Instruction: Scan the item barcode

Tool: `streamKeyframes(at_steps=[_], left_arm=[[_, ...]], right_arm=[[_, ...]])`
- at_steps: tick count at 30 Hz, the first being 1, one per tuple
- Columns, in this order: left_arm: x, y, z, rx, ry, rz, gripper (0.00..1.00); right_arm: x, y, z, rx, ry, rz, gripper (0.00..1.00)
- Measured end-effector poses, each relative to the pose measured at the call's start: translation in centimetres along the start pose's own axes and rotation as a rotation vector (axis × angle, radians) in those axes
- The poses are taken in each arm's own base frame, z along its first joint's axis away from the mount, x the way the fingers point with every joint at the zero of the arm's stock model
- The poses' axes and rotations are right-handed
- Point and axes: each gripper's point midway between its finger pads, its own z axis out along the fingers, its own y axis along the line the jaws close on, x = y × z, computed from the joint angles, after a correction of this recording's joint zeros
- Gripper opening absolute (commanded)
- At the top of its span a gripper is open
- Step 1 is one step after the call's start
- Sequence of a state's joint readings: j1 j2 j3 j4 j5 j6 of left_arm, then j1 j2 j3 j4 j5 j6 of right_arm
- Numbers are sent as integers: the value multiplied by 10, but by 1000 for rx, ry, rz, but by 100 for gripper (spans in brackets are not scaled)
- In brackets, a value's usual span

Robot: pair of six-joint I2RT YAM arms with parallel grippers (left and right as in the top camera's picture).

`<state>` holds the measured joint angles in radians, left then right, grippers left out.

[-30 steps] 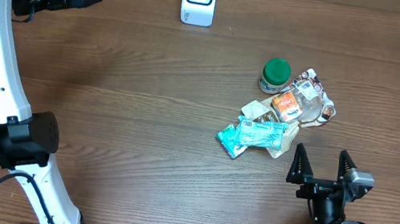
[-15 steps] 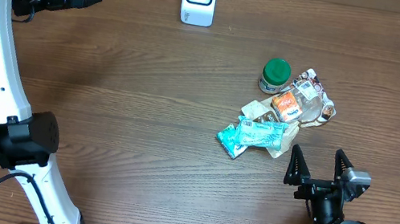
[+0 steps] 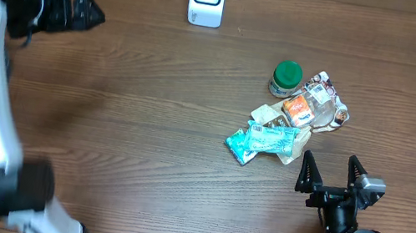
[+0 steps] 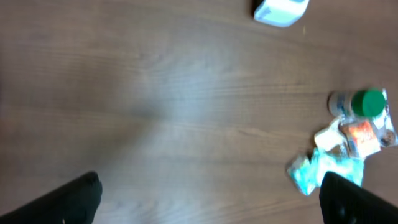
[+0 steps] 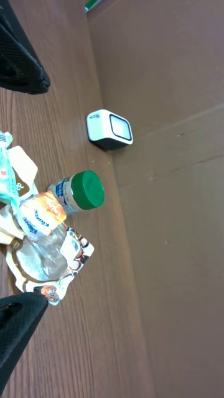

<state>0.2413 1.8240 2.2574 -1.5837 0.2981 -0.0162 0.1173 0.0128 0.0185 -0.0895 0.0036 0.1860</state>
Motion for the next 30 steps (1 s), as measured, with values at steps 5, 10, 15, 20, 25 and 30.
streamKeyframes(at_steps=[5, 10, 15, 20, 25, 30], left_arm=[[12, -12, -50, -29, -367, 114, 100], [28, -28, -63, -5, -718, 254, 100], [73, -27, -36, 12, -965, 340, 100], [126, -14, -5, 5, -1083, 361, 100], [163, 14, 43, -63, -1048, 331, 100], [185, 28, 73, -99, -998, 349, 100]], right_arm=[[0, 0, 0, 0, 0, -3, 100], [0, 0, 0, 0, -2, -3, 100], [0, 0, 0, -1, -2, -3, 100], [0, 0, 0, 0, 0, -3, 100], [0, 0, 0, -1, -1, -3, 100], [0, 0, 0, 0, -1, -3, 100]])
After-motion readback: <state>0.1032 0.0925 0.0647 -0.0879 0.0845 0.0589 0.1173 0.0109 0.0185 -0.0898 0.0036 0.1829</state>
